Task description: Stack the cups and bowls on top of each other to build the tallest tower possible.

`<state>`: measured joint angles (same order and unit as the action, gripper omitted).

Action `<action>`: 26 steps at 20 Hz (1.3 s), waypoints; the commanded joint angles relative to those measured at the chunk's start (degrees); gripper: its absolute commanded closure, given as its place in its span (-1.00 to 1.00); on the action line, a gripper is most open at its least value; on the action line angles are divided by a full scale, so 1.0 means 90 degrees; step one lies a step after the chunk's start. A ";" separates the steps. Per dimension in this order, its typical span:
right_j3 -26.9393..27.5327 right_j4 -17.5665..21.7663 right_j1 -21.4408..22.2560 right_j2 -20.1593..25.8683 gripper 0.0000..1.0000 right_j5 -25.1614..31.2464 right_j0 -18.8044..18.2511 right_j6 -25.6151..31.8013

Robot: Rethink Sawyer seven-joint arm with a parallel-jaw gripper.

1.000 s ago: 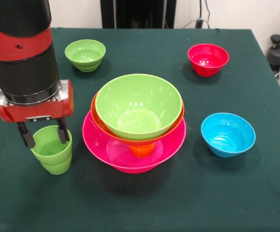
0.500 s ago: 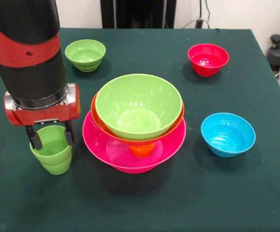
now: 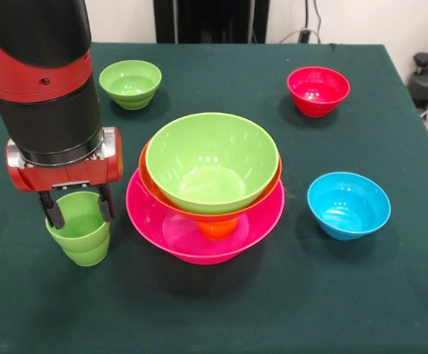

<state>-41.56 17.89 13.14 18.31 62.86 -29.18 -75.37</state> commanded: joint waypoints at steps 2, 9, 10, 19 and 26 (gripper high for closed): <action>-0.0148 0.0380 -0.0114 0.0169 -1.00 -0.0091 0.0076 0.1008; -0.0126 0.0375 -0.0073 0.0138 -1.00 -0.0049 0.0120 0.0900; -0.0118 0.0375 -0.0061 0.0130 -1.00 -0.0023 0.0132 0.0884; 0.0077 0.0367 -0.0150 0.0167 -1.00 0.0117 0.0169 0.0872; 0.0246 0.0319 -0.0233 0.0066 -1.00 0.0206 0.0259 0.0349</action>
<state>-40.59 17.89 13.03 18.30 62.87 -29.02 -75.37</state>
